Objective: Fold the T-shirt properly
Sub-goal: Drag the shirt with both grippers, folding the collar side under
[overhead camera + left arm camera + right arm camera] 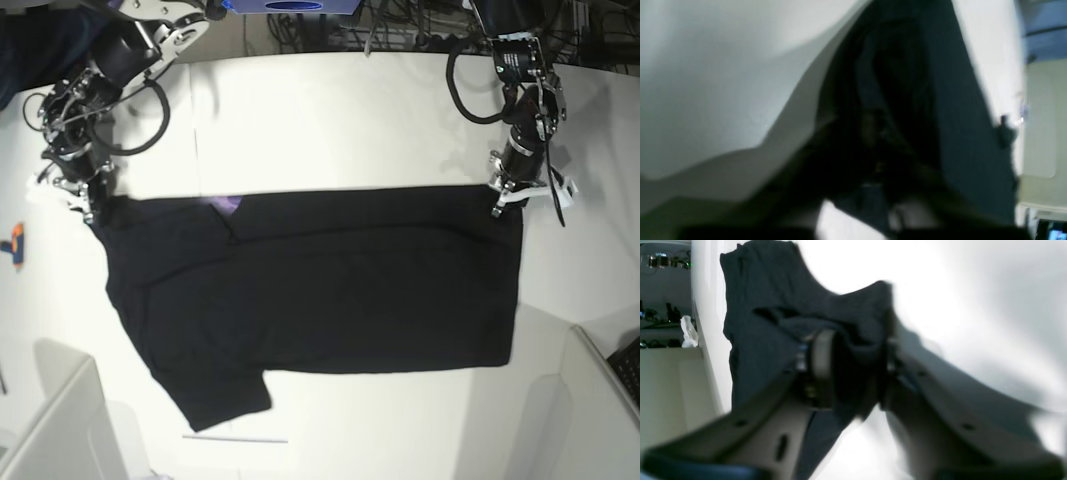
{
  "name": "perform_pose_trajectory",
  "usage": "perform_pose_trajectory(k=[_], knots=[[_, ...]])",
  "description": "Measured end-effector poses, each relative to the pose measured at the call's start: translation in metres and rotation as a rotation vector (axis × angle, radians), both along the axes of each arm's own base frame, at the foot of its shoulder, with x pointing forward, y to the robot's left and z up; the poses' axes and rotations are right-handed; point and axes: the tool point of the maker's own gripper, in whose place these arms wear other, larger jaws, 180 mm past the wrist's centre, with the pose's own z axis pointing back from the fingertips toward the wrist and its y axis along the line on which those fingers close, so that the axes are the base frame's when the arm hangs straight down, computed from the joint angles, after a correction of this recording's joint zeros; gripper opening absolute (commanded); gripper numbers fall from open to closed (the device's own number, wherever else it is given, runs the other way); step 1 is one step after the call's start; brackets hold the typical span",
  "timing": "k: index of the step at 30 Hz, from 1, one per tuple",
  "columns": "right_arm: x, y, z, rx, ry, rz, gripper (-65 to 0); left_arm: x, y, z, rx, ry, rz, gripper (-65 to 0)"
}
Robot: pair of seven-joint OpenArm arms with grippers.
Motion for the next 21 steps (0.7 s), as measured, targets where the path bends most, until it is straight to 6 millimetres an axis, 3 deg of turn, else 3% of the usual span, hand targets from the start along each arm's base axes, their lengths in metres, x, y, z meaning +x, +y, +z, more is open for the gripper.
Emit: perform_pose_trajectory(k=[3, 5, 10, 15, 18, 21], knots=[[-0.001, -0.002, -0.002, -0.013, 0.024, 0.016, -65.0, 0.000, -0.002, 0.000, -0.008, 0.005, -0.007, -65.0], [-0.004, -0.003, 0.001, -0.020, 0.025, 0.015, -65.0, -0.001, -0.005, -0.001, -0.027, 0.018, -0.026, -65.0], [-0.042, -0.011, 0.008, -0.084, 0.104, 0.024, -65.0, -0.008, -0.013, 0.004, -0.062, 0.052, -0.089, -65.0], [-0.060, -0.009, 0.033, -0.141, 0.132, 0.087, -65.0, -0.048, -0.020, 0.017, -0.004, 0.093, -0.148, -65.0], [-0.074, -0.005, 0.027, -0.136, 0.167, 0.098, -65.0, -0.063, -0.020, 0.028, 0.033, 0.092, -0.163, -65.0], [-0.088, -0.002, 0.020, -0.131, 0.201, 0.102, -65.0, -0.081, -0.025, 0.024, 0.031, 0.122, -0.184, -65.0]])
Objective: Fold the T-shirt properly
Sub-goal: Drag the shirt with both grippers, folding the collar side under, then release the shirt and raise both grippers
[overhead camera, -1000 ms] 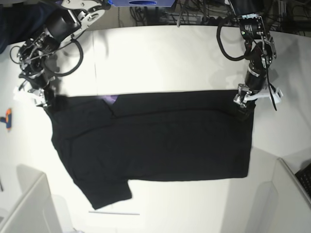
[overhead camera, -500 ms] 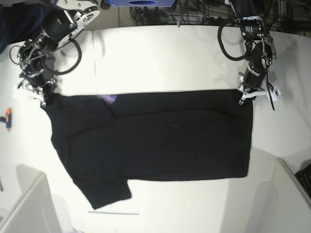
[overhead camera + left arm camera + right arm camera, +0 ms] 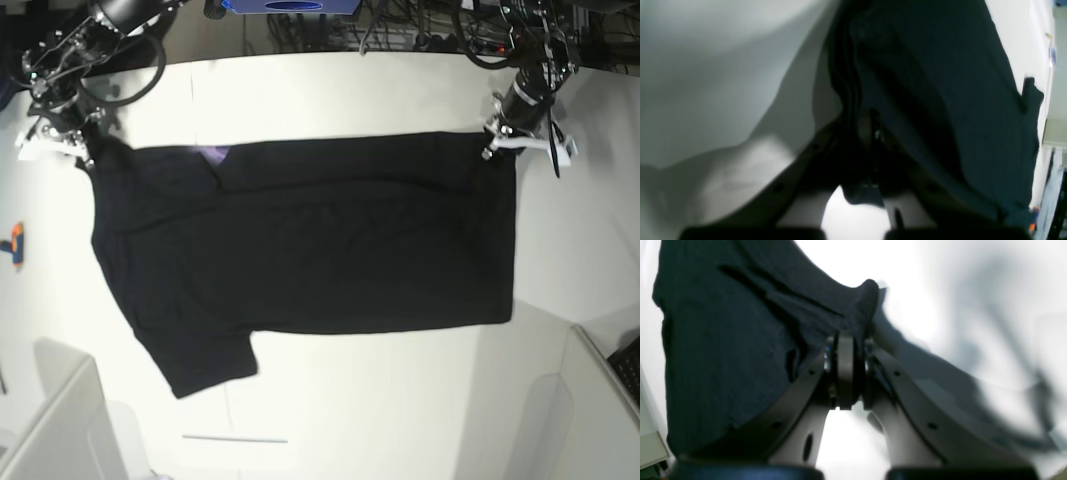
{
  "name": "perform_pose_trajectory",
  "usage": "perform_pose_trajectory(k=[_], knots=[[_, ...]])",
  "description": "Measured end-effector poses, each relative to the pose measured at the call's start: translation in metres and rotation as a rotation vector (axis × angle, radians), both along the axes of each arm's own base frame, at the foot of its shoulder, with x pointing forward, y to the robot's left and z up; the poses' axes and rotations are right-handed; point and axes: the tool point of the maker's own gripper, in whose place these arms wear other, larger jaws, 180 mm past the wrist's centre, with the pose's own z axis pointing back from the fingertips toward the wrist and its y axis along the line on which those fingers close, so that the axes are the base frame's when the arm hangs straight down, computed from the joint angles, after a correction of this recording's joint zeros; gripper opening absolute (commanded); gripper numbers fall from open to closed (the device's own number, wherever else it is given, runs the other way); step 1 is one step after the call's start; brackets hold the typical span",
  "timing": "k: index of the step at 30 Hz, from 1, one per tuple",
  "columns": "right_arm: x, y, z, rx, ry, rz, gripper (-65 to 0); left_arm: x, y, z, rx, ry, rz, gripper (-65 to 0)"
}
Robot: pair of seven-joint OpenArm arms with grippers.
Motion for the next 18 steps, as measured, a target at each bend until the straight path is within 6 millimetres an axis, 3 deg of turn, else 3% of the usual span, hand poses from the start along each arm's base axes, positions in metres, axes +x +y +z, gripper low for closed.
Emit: perform_pose_trajectory(k=[3, 6, 12, 18], knots=[[-0.017, 0.006, -0.004, 0.009, 0.038, 0.012, -65.0, -0.019, 0.003, -0.009, 0.007, 0.052, 0.004, -65.0], [-0.035, 0.015, -0.001, -0.001, 0.069, 0.026, -65.0, -0.025, 0.011, -0.008, 0.031, 0.066, -0.012, -65.0], [-0.043, 0.009, 0.015, -0.061, 0.061, 0.039, -65.0, -0.047, 0.051, -0.001, 0.084, 0.084, 0.084, -65.0], [-0.066, 0.017, 0.004, -0.025, 0.142, 0.063, -65.0, -0.050, 0.055, 0.000, 0.090, 0.087, 0.089, -65.0]])
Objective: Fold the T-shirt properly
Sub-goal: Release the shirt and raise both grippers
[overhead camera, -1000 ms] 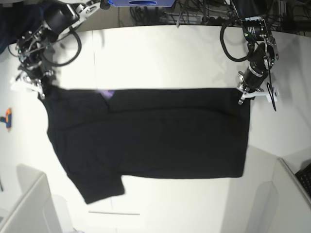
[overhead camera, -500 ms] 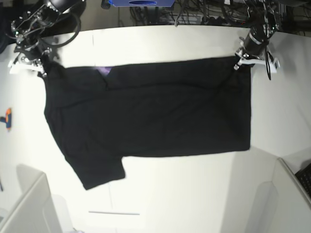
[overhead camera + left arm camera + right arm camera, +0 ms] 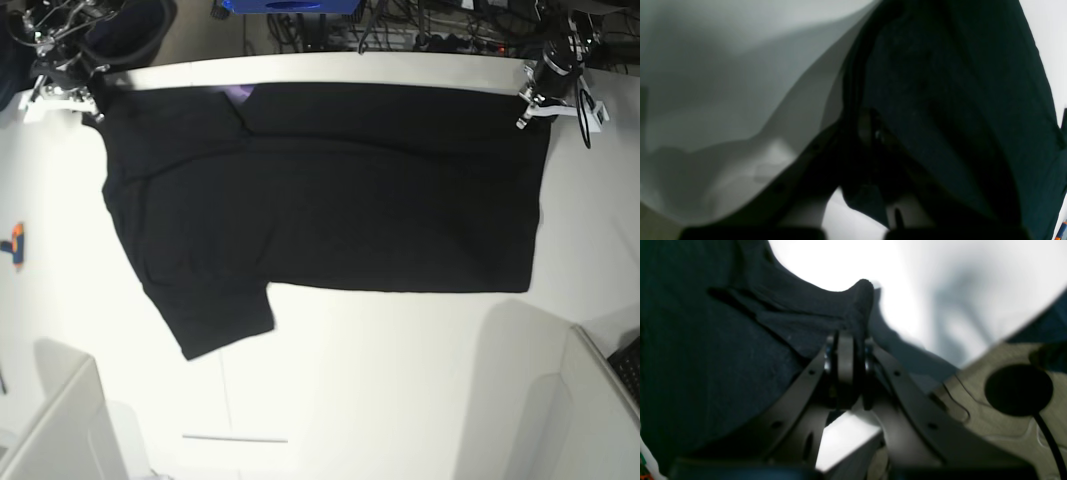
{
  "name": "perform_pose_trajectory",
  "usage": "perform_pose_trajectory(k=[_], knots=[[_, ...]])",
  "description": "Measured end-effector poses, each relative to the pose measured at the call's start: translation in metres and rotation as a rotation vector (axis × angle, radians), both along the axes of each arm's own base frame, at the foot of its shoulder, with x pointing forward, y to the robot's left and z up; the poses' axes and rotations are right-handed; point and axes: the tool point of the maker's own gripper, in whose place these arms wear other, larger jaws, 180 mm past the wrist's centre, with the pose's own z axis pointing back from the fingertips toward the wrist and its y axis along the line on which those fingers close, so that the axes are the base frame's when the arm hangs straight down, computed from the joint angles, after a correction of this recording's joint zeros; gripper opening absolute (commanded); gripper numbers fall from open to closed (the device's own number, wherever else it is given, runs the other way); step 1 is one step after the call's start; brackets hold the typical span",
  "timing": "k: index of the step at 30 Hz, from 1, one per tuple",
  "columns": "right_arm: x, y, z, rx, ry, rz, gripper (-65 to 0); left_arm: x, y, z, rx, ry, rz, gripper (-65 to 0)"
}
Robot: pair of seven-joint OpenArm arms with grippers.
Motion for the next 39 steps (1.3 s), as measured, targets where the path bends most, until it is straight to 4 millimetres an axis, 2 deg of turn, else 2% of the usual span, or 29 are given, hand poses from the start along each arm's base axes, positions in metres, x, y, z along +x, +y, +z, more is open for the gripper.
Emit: perform_pose_trajectory(k=[5, 13, 15, 16, 17, 21, 23, 25, 28, 29, 31, 34, 36, 39], knots=[[-0.009, 0.006, -0.004, 0.029, 0.035, 0.015, -65.0, -0.002, 0.001, 0.000, 0.005, 0.004, 0.001, -65.0], [-0.009, 0.006, -0.004, 0.030, 0.035, 0.016, -65.0, -0.003, 0.001, -0.001, 0.006, 0.007, 0.003, -65.0], [-0.012, 0.006, -0.003, 0.023, 0.040, 0.018, -51.5, -0.003, 0.002, -0.001, 0.006, 0.006, 0.003, -65.0], [-0.013, 0.005, 0.001, 0.015, 0.034, 0.021, -47.3, -0.003, 0.002, -0.001, 0.006, 0.006, 0.003, -65.0], [-0.013, 0.004, 0.008, 0.006, 0.014, 0.023, -44.4, -0.003, 0.002, 0.000, 0.006, 0.006, 0.004, -59.1], [-0.008, -0.001, 0.031, -0.043, -0.034, 0.037, -38.7, -0.004, 0.005, 0.000, 0.013, 0.007, 0.011, -26.3], [-0.002, -0.004, 0.040, -0.073, -0.055, 0.042, -36.6, -0.003, 0.013, 0.006, 0.017, -0.013, 0.036, -15.0], [-0.003, -0.007, 0.038, -0.093, -0.033, 0.045, -35.7, -0.006, 0.027, 0.011, 0.049, -0.016, 0.068, -6.9], [-0.003, -0.012, 0.037, -0.117, -0.006, 0.047, -35.7, -0.011, 0.047, 0.019, 0.078, -0.029, 0.116, -4.1], [0.002, -0.018, 0.039, -0.139, -0.005, 0.044, -35.7, -0.014, 0.057, 0.024, 0.095, -0.038, 0.141, -4.1], [0.027, -0.028, 0.053, -0.185, -0.072, 0.040, -35.6, -0.022, 0.081, 0.037, 0.139, -0.055, 0.206, -4.1], [0.071, -0.036, 0.077, -0.249, -0.150, 0.101, -34.4, -0.024, 0.113, 0.063, 0.209, -0.109, 0.287, -4.3], [0.112, -0.025, 0.082, -0.282, -0.180, 0.233, -33.8, -0.019, 0.119, 0.083, 0.249, -0.154, 0.284, -4.3], [0.173, -0.003, 0.077, -0.294, -0.227, 0.371, -33.2, -0.010, 0.116, 0.104, 0.286, -0.195, 0.252, -4.3]])
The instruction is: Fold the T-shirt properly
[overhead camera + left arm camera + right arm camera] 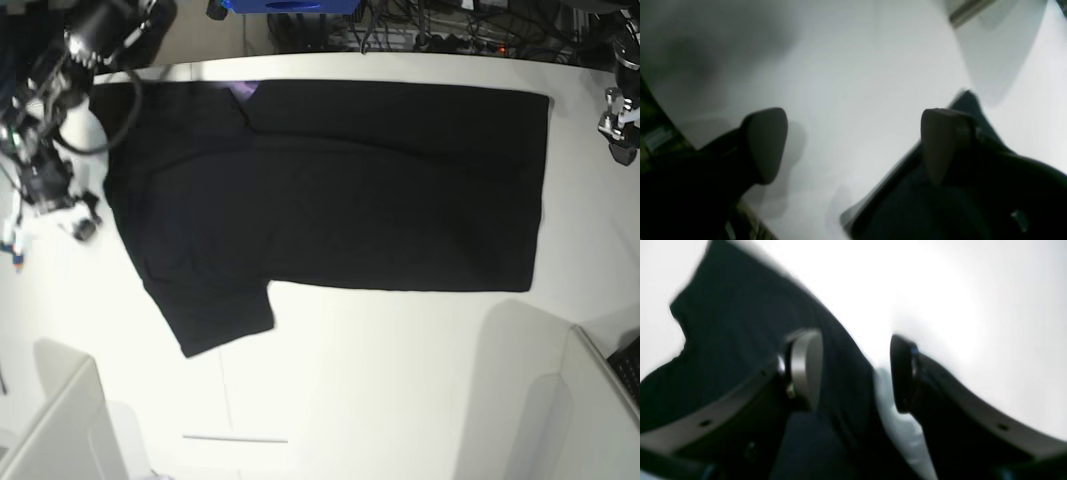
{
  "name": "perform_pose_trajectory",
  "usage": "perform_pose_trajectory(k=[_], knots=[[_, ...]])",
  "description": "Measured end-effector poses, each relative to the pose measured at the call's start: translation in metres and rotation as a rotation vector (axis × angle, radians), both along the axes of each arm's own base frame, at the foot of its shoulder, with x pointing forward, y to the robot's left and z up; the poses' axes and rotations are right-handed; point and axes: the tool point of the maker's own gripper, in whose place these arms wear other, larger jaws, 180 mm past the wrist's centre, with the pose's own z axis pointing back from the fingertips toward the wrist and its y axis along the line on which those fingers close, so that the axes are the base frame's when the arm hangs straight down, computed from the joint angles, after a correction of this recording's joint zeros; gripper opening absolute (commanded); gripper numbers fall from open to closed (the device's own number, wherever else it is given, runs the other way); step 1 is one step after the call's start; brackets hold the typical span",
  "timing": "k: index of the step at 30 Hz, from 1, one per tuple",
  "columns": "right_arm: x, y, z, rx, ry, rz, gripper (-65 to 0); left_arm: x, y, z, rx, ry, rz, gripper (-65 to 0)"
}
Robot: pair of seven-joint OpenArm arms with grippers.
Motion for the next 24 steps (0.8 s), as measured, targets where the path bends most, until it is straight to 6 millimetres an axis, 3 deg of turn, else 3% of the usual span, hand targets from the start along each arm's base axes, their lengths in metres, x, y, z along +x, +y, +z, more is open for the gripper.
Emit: perform_pose_trajectory(k=[2, 4, 7, 11, 14, 17, 21, 24], knots=[[0.034, 0.012, -0.008, -0.004, -0.004, 0.058, -32.9, 0.010, -0.005, 0.010, 0.016, -0.021, -0.033, -4.6], [0.061, 0.027, -0.022, 0.024, 0.004, 0.112, -32.9, 0.015, -0.011, 0.013, 0.009, -0.010, -0.067, -9.7], [0.094, 0.036, -0.039, 0.064, 0.017, 0.124, -32.9, 0.015, -0.019, 0.004, -0.041, 0.072, -0.134, -27.8], [0.123, 0.045, -0.050, 0.084, 0.021, 0.134, -32.9, 0.024, -0.015, 0.013, -0.073, 0.034, -0.125, -51.3], [0.131, 0.052, -0.063, 0.120, 0.078, 0.141, -32.9, 0.019, -0.005, 0.018, -0.051, 0.036, -0.092, -59.2], [0.135, 0.052, -0.077, 0.123, 0.131, 0.144, -32.9, 0.023, -0.007, 0.019, -0.053, 0.027, -0.103, -54.6], [0.136, 0.054, -0.080, 0.077, 0.123, 0.170, -32.9, 0.025, -0.013, 0.015, -0.088, 0.044, -0.124, -29.9], [0.134, 0.057, -0.083, 0.056, 0.120, 0.192, -32.9, 0.028, -0.012, 0.016, -0.091, 0.038, -0.123, -20.4]])
